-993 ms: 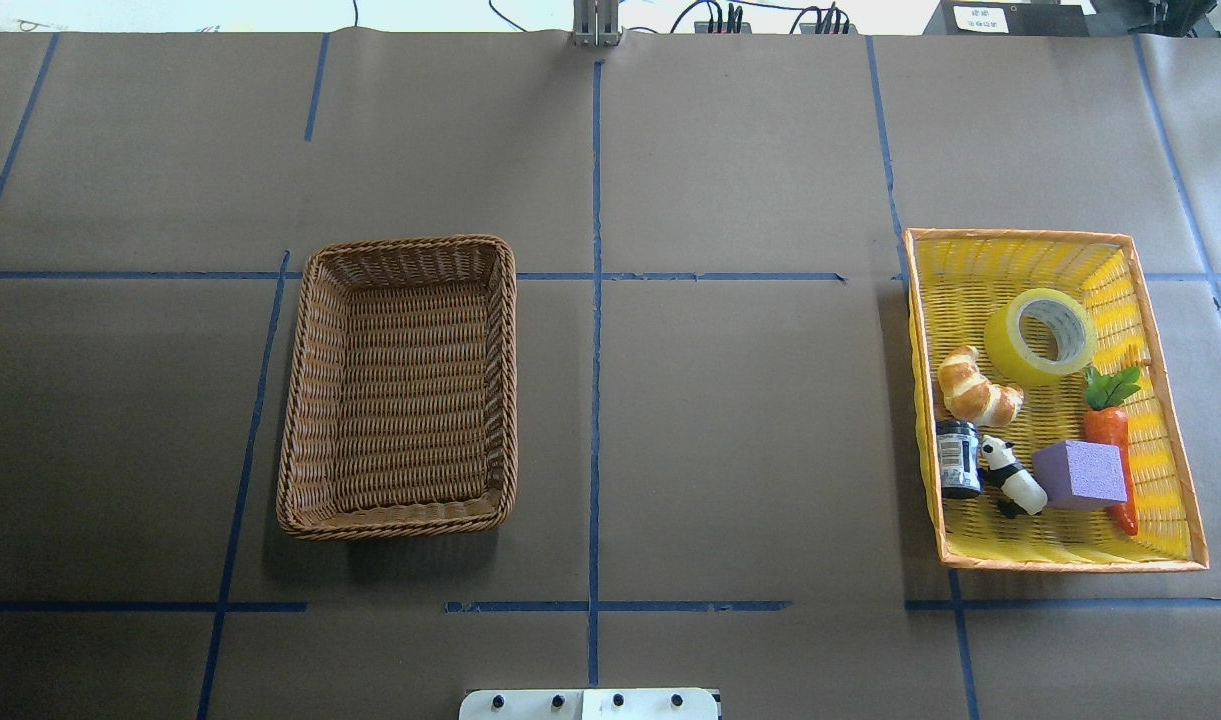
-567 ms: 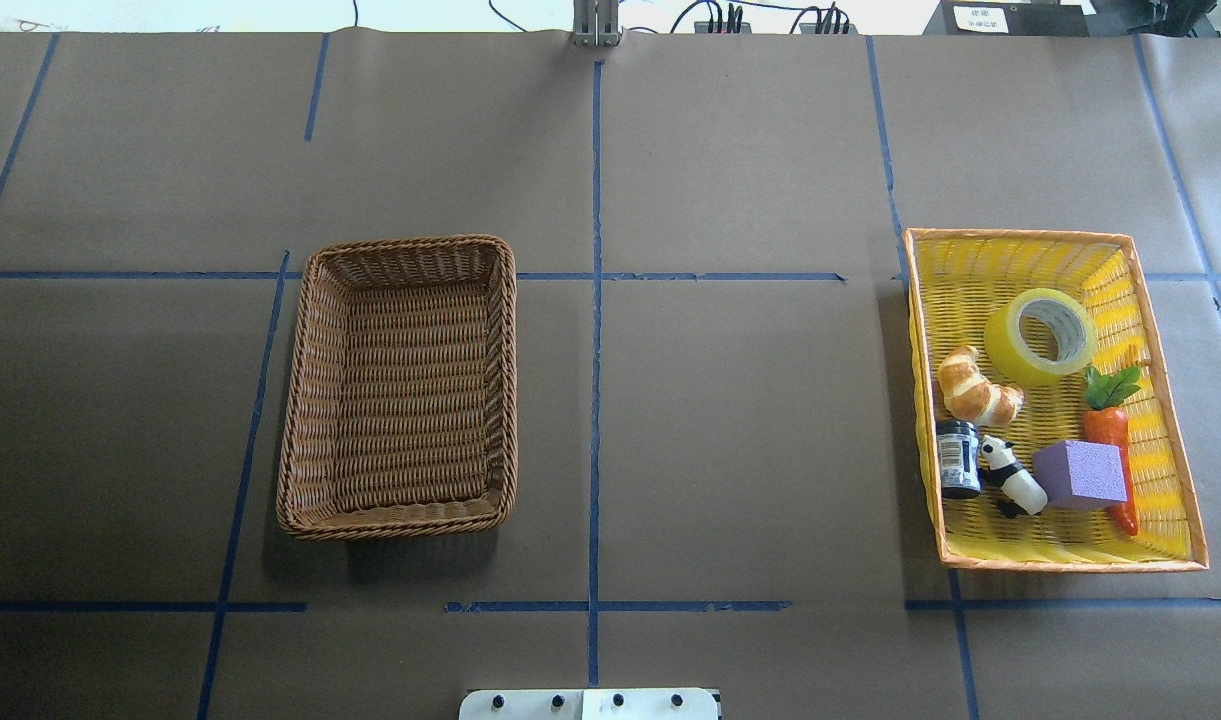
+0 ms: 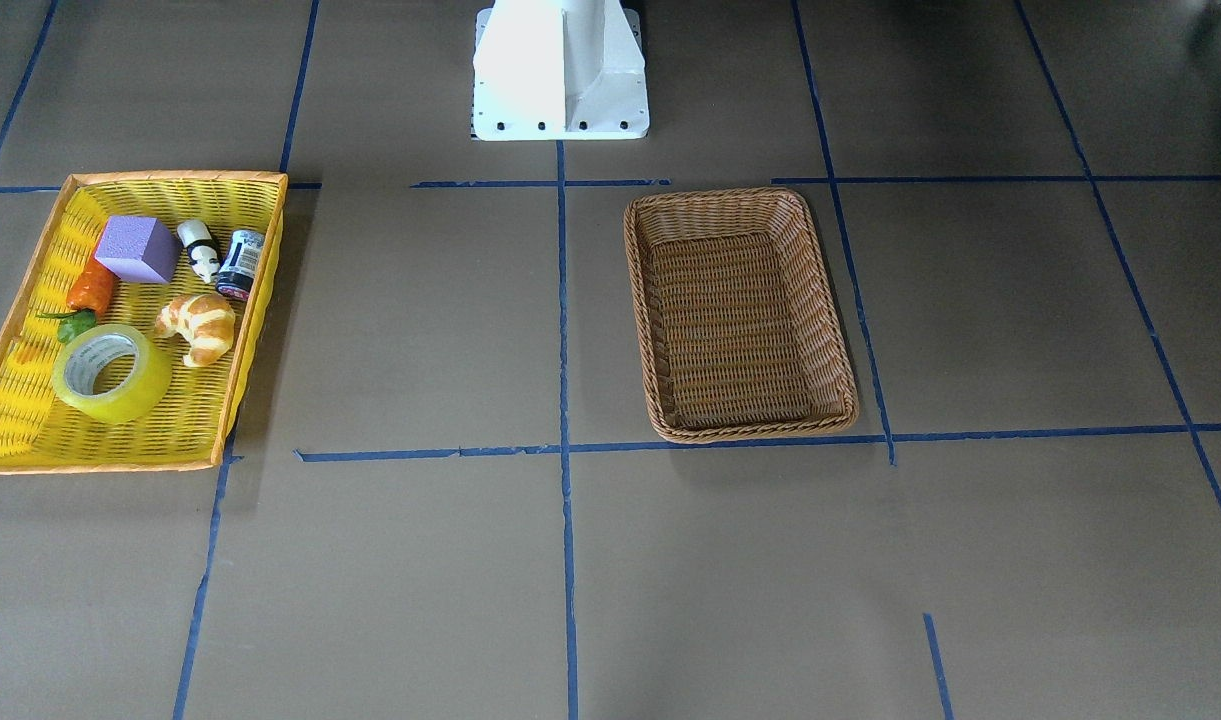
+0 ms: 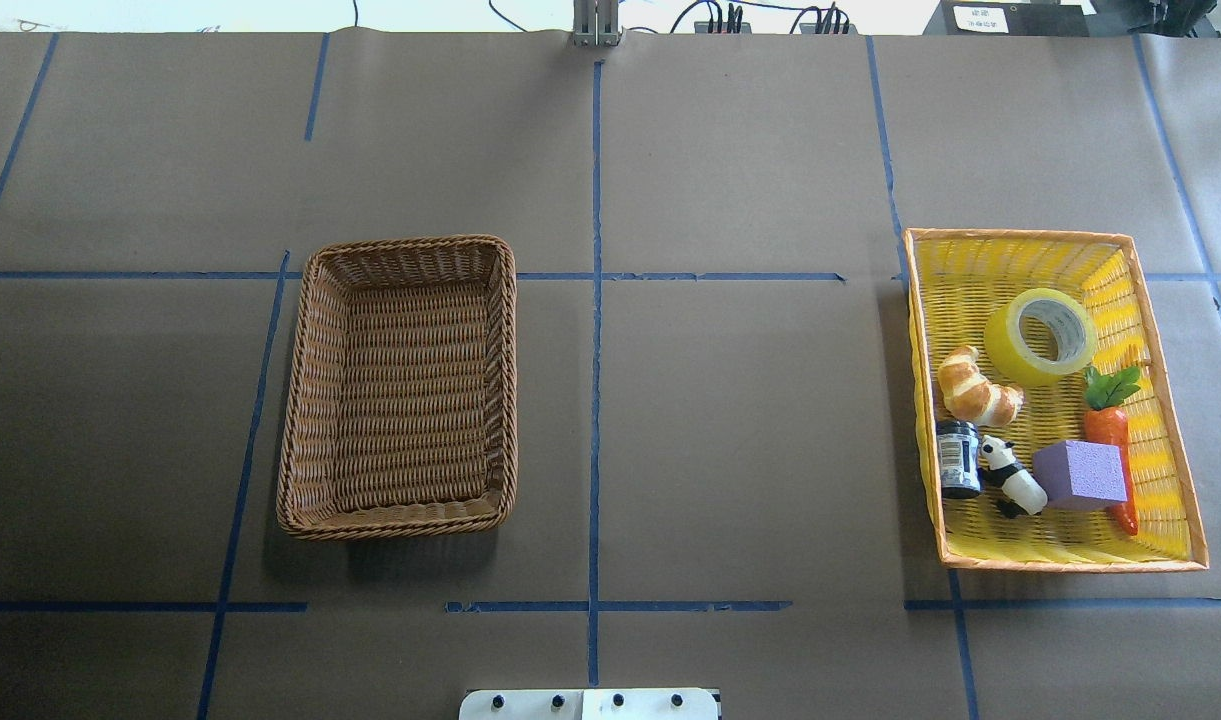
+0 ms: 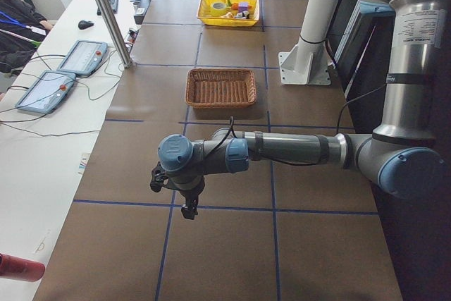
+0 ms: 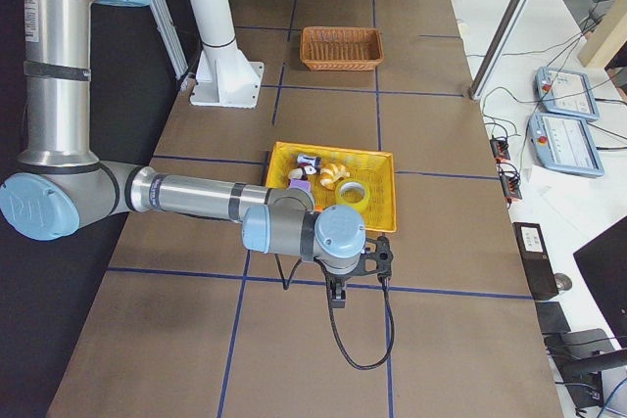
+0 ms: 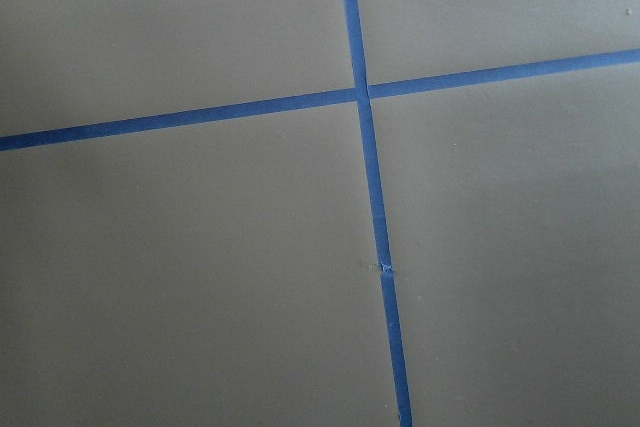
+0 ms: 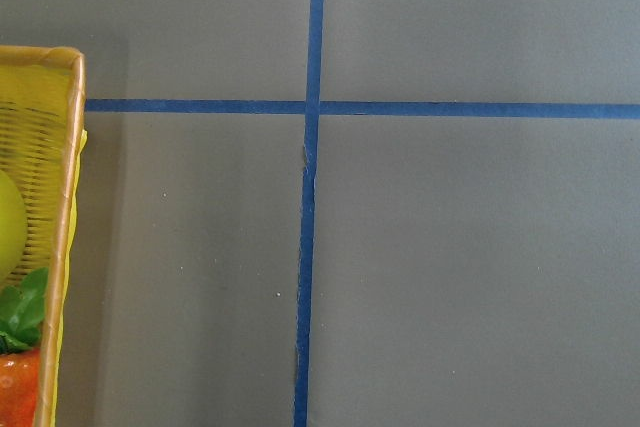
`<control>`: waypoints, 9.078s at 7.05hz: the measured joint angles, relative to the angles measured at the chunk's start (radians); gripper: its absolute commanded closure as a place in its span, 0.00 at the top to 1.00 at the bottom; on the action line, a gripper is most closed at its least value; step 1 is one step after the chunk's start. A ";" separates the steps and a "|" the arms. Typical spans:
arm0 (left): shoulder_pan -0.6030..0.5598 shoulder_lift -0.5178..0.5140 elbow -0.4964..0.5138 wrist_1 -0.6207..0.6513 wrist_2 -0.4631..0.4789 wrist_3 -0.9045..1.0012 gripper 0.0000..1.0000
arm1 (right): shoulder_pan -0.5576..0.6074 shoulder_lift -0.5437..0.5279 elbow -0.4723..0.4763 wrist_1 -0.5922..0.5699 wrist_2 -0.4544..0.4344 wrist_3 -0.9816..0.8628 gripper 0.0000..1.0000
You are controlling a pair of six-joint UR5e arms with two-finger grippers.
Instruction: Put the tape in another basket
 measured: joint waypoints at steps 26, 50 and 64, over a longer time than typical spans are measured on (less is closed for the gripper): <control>0.001 -0.006 -0.015 -0.002 -0.005 -0.011 1.00 | -0.637 0.129 -0.011 0.469 -0.242 0.826 1.00; 0.565 -0.126 -0.143 -1.048 -0.037 -1.691 1.00 | -0.908 0.331 0.289 0.914 -0.362 1.888 0.00; 1.172 -0.272 -0.327 -1.891 0.630 -2.697 1.00 | -1.312 0.426 0.284 1.458 -0.630 2.132 0.02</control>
